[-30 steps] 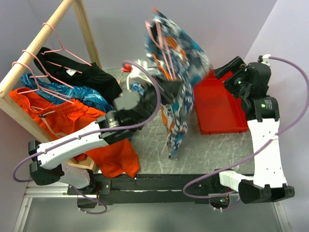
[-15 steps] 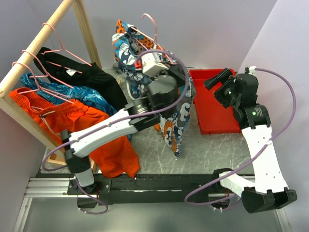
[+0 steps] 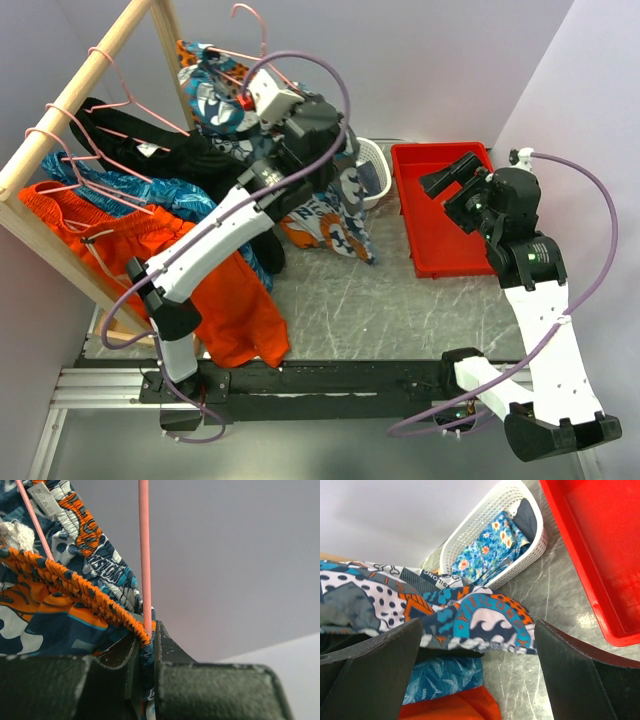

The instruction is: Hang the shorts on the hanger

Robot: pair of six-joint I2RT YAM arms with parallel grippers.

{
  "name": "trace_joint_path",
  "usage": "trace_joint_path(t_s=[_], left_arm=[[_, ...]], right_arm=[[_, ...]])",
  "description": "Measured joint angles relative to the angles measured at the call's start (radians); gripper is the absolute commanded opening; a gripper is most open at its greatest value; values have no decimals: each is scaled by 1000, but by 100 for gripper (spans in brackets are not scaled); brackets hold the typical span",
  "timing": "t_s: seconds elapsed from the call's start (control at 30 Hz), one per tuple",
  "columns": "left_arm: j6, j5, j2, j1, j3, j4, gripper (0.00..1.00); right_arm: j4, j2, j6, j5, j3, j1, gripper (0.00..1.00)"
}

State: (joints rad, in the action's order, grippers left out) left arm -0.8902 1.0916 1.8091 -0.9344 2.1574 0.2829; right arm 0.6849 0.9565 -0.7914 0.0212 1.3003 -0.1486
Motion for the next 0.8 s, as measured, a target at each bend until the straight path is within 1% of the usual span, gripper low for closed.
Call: trace_joint_path(t_s=[0.1,0.37,0.63,0.8], left_arm=[[-38,-27,0,48,18,54,1],[-114,-107,-10,177,20,125,1],[-149,-171,-27,293,19,175,1],[-161,-203,-42,342,19,199,1]], right_arm=[[0,-3,0,3,0,-6,100],[0,19,14,7,0,-27,100],[0,51,25,6,0,-47,100],[0,62,27,3,0,-65,100]])
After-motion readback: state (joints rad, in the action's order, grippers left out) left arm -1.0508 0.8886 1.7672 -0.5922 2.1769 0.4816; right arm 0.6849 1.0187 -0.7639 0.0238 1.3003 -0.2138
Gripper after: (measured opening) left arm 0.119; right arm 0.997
